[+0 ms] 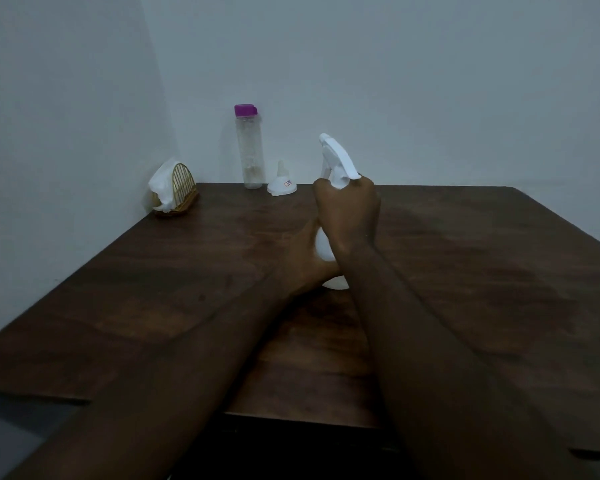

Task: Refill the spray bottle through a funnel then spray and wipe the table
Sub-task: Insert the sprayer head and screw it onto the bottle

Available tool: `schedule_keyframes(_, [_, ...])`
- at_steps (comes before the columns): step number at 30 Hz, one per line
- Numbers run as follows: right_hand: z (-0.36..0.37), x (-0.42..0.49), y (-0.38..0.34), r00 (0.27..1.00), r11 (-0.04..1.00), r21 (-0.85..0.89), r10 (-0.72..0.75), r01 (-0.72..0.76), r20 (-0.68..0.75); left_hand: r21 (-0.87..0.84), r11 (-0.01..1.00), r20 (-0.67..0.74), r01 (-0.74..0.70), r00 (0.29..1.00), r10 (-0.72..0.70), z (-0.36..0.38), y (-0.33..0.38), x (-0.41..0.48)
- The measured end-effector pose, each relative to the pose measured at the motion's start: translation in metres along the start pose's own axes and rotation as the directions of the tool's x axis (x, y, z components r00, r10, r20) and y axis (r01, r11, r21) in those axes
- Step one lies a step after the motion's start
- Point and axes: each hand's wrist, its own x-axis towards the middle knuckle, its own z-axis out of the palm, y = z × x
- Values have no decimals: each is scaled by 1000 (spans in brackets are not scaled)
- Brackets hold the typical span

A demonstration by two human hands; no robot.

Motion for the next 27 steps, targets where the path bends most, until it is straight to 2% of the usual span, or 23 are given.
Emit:
schedule_keyframes(10, [-11,2,9,997,994,-86,-69,72,33,76,997,19,-29,999,28,-2,5,-11])
schedule_keyframes(11, [-12,2,10,997,992,-102,-75,78,34,51,996,-48,-70,996,73,-5,10,-13])
schedule_keyframes(12, [-13,0,11,996,988,-129,-84,88,33,-8,988,-197,-152,969,147,-11,15,-18])
schedule_keyframes(13, [-13,-1,12,996,984,-156,-86,90,34,-55,961,-366,-273,901,235,-17,19,-24])
schedule_keyframes(14, [-14,-1,12,995,979,-181,-94,98,30,-52,917,-476,-396,817,326,-24,24,-29])
schedule_keyframes(15, [-15,-2,13,995,975,-201,-93,98,33,-18,872,-498,-489,761,417,-32,30,-35])
schedule_keyframes(17, [-15,-7,13,994,969,-227,-91,101,53,132,757,-380,-640,673,635,-39,42,-44])
schedule_keyframes(19, [-14,-13,12,994,960,-260,-106,108,24,307,557,-162,-771,535,829,-41,49,-49])
schedule_keyframes(21, [-12,-15,13,990,954,-273,-136,122,-33,423,341,73,-839,407,911,-43,47,-46])
schedule_keyframes(22, [-11,-15,14,991,957,-263,-131,121,-21,484,284,121,-827,385,915,-45,42,-42])
schedule_keyframes(23, [-11,-15,13,995,961,-258,-103,102,11,554,286,96,-782,402,911,-50,37,-37])
schedule_keyframes(24, [-12,-15,12,996,962,-257,-82,87,30,617,348,7,-706,446,895,-58,31,-32])
schedule_keyframes(26, [-11,-17,11,996,958,-273,-91,90,10,650,546,-249,-529,530,811,-76,22,-28])
schedule_keyframes(27, [-12,-18,10,995,955,-282,-97,91,-7,612,602,-302,-514,552,778,-79,20,-30])
